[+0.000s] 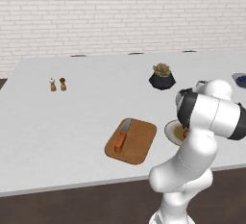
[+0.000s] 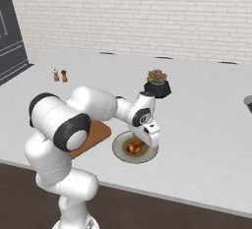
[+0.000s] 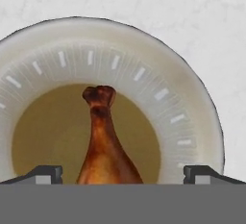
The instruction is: Pick up the knife from the drawer and place it on the cutting board. Then place the meat from the plate to the cutting board.
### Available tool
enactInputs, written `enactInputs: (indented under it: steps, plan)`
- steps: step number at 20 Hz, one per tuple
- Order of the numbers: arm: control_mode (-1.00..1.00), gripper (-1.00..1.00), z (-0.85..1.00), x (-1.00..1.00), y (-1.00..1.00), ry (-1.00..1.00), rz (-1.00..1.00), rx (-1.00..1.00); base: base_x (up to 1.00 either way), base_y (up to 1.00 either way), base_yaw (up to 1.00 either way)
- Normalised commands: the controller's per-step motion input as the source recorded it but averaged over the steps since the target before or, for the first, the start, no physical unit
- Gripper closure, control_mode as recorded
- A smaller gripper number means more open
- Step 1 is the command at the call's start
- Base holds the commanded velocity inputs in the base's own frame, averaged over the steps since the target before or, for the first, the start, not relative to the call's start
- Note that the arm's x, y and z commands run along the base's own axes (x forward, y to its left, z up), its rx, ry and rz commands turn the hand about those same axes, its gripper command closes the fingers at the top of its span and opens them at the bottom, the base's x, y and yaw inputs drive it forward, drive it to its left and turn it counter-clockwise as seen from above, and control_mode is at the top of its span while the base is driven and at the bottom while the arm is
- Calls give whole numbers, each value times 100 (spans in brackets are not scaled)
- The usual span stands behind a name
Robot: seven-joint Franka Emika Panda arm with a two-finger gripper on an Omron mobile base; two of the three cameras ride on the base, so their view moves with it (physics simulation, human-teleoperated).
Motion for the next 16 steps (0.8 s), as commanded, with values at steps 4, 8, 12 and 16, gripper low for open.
enactInputs:
  steps: [4,8,12,16]
  plan:
    - [-100,-100,-19,7,0,-4,2,0,0,0,0]
    - [-100,-100,-26,1,9,-9,2,0,0,0,0]
    - [-100,-100,-28,3,8,-9,2,0,0,0,0]
    - [-100,-100,-31,4,14,-8,2,0,0,0,0]
